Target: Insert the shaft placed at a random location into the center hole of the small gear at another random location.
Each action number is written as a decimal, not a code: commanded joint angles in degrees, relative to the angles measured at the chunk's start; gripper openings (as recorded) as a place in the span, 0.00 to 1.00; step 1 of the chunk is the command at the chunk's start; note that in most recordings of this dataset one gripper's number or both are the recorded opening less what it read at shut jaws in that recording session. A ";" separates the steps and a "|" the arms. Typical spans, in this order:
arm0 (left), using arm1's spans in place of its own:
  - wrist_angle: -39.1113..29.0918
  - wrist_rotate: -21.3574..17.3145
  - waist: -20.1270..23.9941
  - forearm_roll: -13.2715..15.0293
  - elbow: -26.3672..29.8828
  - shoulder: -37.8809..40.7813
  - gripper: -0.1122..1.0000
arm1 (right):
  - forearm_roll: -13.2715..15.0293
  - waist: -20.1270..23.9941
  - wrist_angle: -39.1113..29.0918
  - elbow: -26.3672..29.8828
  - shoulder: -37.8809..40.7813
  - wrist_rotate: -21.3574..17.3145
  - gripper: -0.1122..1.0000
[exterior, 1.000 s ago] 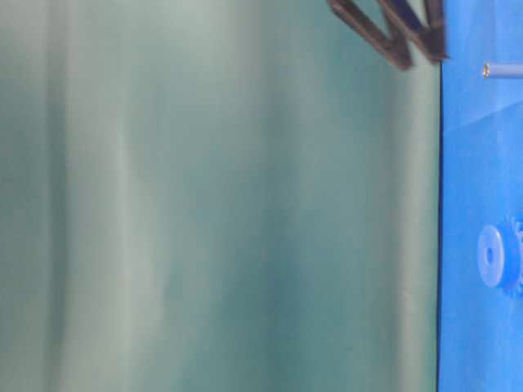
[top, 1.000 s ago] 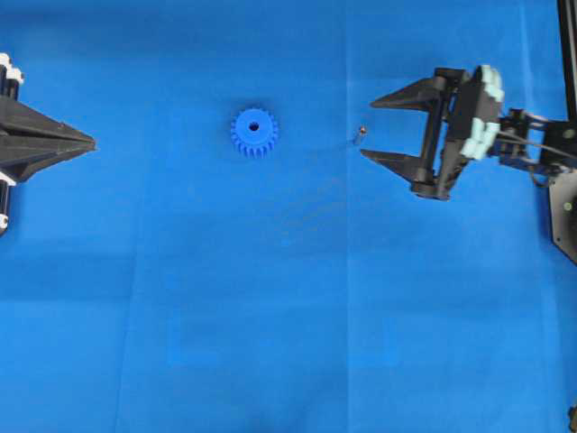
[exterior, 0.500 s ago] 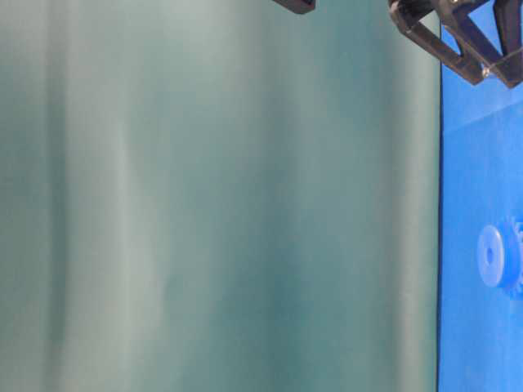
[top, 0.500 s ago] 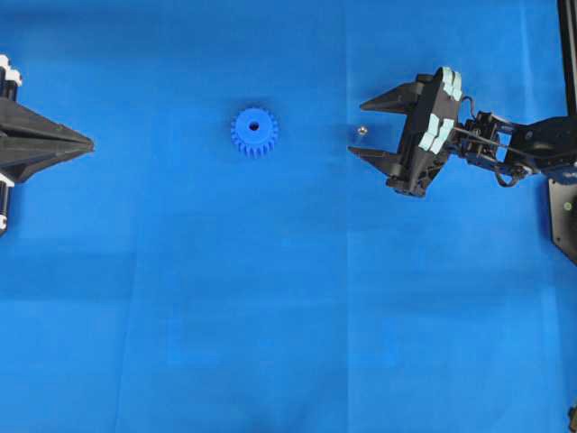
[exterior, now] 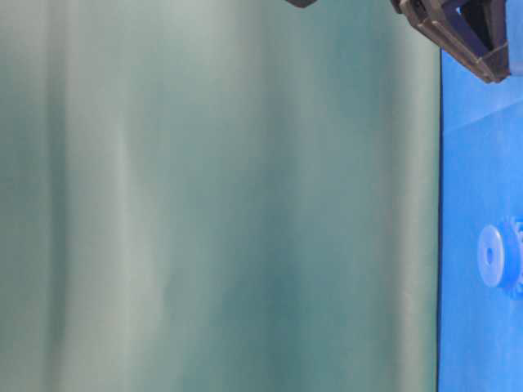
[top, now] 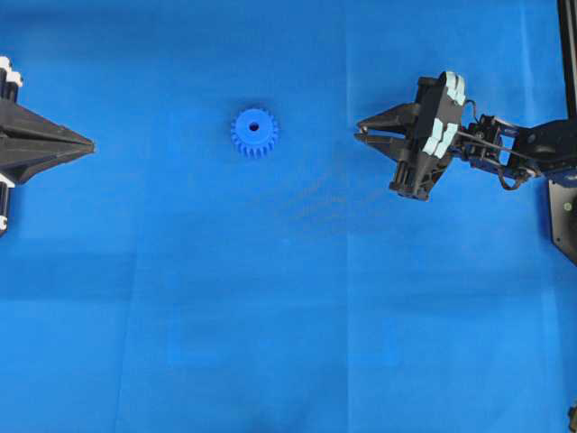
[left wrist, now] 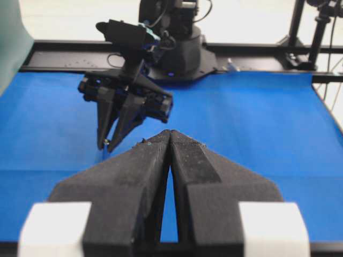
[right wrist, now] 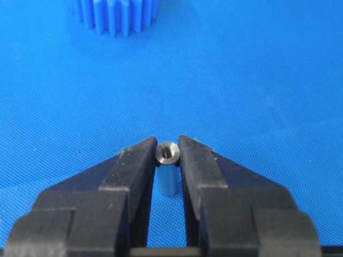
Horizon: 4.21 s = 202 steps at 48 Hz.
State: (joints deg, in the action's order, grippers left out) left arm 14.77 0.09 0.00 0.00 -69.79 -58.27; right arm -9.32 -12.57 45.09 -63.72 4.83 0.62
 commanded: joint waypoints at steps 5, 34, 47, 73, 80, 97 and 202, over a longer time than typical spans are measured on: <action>0.26 0.18 0.00 0.09 0.70 0.26 0.10 | 0.09 0.09 0.35 0.35 -1.49 -0.09 0.15; -0.88 0.26 0.00 0.09 0.79 -0.35 0.10 | -0.35 0.09 -14.15 1.67 -18.11 0.35 0.15; -0.88 0.26 0.00 0.18 0.79 -0.44 0.10 | -0.09 0.00 -14.41 7.47 -13.54 0.35 0.15; -0.88 0.26 0.09 0.18 0.79 -0.44 0.10 | 1.41 1.05 -20.57 28.21 0.35 1.93 0.15; -0.88 0.26 0.09 0.09 0.79 -0.53 0.10 | 1.41 1.41 -22.32 30.94 2.11 2.02 0.15; -0.88 0.26 0.00 0.09 0.79 -0.44 0.10 | 1.32 1.58 -22.50 31.38 2.55 2.02 0.15; -1.32 0.26 0.09 0.09 0.79 -0.53 0.10 | -2.99 2.37 -16.00 31.46 9.67 2.37 0.15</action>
State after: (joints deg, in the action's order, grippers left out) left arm 13.18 0.35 0.00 0.09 -69.70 -59.06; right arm -11.78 -10.37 28.13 -32.61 14.94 3.08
